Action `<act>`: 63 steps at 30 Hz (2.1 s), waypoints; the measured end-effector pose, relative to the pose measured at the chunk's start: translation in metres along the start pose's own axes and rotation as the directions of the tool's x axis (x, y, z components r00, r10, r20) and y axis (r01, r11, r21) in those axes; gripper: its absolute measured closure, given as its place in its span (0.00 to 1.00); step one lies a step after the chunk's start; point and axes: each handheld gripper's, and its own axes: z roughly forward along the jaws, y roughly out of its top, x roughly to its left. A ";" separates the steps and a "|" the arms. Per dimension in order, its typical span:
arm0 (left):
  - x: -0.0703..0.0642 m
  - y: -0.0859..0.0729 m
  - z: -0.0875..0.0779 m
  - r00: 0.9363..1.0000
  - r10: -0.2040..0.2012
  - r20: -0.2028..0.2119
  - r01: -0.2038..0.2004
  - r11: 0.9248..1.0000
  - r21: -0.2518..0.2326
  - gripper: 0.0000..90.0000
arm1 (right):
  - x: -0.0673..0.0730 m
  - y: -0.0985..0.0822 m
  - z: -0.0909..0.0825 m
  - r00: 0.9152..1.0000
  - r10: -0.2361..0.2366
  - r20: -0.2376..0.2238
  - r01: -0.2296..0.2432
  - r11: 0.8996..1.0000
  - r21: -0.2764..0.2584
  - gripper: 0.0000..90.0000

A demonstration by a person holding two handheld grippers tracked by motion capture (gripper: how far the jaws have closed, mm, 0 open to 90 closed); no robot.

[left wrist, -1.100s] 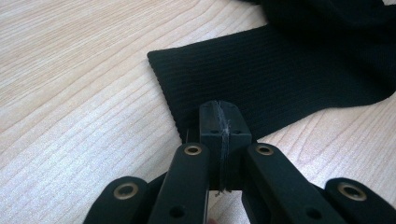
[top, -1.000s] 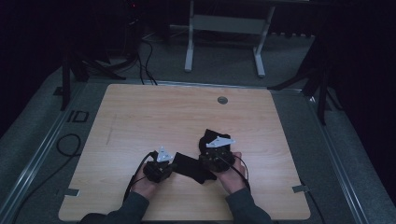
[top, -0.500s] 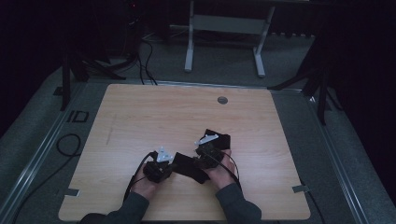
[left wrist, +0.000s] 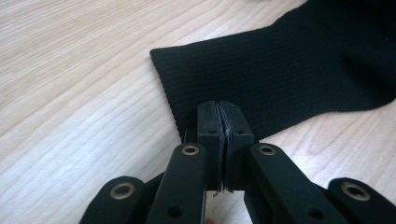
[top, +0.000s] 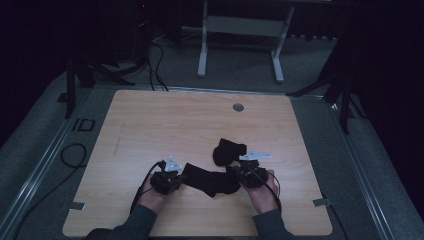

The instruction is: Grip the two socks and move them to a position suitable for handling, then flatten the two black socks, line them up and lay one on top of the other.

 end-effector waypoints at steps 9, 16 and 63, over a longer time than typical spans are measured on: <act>0.015 -0.001 -0.006 0.998 -0.025 -0.052 0.026 1.000 0.012 0.95 | -0.033 -0.038 -0.003 0.997 0.068 0.048 -0.071 0.995 0.071 0.97; 0.016 -0.002 -0.006 0.996 -0.014 -0.093 0.015 1.000 0.012 0.94 | -0.037 -0.048 -0.001 0.996 0.084 0.030 -0.086 0.991 0.104 0.96; 0.033 -0.001 -0.015 0.987 -0.143 -0.068 0.136 0.985 -0.108 0.60 | 0.004 0.049 0.053 0.990 -0.118 -0.082 0.125 0.988 0.086 0.80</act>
